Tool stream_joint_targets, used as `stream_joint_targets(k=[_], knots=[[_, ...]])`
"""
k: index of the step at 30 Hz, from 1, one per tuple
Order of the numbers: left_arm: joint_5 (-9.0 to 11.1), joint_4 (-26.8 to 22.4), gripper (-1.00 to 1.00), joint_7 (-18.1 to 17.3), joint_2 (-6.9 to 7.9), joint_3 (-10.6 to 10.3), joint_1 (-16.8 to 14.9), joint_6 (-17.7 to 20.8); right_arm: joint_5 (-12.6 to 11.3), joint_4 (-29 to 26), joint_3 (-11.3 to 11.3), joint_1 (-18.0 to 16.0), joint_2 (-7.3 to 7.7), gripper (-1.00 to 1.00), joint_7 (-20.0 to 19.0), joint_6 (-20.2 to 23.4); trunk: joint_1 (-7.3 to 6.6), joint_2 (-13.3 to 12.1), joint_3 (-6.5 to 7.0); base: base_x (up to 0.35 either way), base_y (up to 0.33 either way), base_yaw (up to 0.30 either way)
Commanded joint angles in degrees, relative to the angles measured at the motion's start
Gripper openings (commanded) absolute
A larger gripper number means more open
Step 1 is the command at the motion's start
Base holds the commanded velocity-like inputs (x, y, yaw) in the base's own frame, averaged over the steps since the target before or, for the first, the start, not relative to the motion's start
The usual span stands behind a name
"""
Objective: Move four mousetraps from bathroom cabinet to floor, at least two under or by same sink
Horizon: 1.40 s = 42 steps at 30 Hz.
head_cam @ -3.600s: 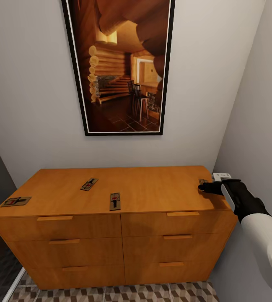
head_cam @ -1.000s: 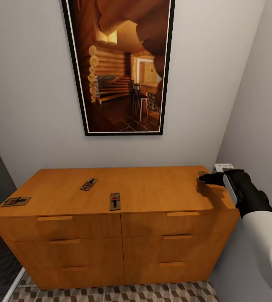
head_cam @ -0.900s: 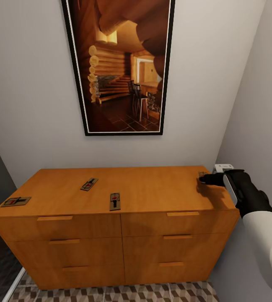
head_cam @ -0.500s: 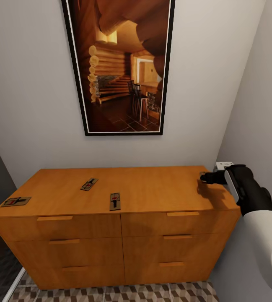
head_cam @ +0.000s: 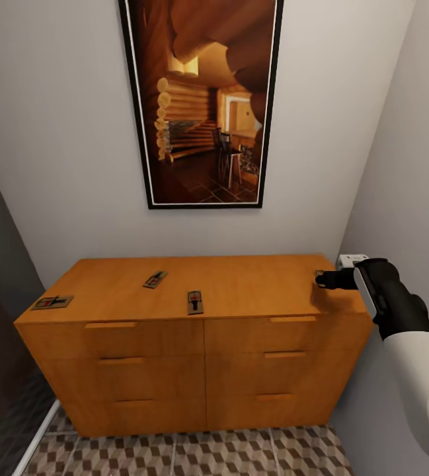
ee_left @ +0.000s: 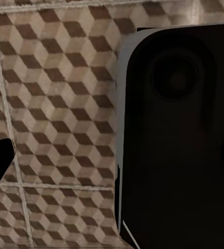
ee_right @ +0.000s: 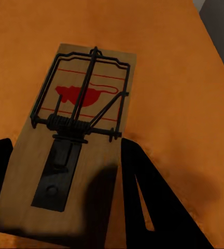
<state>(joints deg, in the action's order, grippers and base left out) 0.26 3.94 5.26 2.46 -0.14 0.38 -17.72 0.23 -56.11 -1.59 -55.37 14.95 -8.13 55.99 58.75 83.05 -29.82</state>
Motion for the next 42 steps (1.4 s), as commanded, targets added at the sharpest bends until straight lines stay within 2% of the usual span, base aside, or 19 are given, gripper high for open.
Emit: stream_joint_targets(k=[1,42], knots=[[0.00,0.10,1.00,0.10,0.00,-0.03,-0.03,-0.30,-0.13,-0.05,-0.09,-0.04,-0.01,-1.00,-0.22,0.26,-0.03,0.03,-0.04,-0.264,0.163,0.000],[0.00,0.10,1.00,0.10,0.00,-0.03,-0.03,-0.21,-0.16,0.46,0.01,-0.05,-0.27,-1.00,-0.22,0.15,-0.03,0.03,-0.04,-0.250,0.193,0.000]])
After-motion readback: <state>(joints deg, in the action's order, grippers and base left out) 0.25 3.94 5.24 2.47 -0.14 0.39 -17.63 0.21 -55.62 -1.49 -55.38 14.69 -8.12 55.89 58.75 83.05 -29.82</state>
